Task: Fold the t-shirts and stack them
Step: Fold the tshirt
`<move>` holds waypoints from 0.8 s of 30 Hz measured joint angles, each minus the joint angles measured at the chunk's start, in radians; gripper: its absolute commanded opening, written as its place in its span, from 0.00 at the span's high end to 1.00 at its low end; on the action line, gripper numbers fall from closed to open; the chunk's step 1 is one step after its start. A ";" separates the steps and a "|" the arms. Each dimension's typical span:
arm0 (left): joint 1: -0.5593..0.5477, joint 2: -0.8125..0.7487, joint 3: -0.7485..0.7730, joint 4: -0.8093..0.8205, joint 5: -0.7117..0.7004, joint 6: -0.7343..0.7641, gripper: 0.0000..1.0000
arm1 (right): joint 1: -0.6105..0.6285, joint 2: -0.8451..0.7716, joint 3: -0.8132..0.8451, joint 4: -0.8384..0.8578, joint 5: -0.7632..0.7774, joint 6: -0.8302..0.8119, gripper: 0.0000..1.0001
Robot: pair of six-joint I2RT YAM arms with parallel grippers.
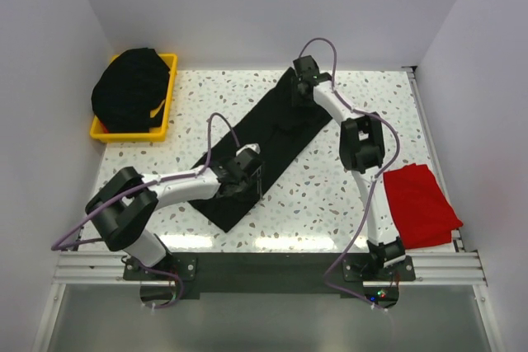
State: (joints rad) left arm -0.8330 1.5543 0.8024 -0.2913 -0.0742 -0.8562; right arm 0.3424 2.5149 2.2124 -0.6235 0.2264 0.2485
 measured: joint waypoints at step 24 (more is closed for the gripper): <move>0.130 -0.045 0.040 -0.120 -0.116 0.153 0.76 | 0.004 -0.313 -0.341 0.041 -0.143 0.125 0.64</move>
State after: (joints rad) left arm -0.7033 1.5097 0.8425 -0.4114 -0.1905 -0.7029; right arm 0.3462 2.2021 1.8709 -0.5827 0.0830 0.3733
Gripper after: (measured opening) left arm 0.266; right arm 0.393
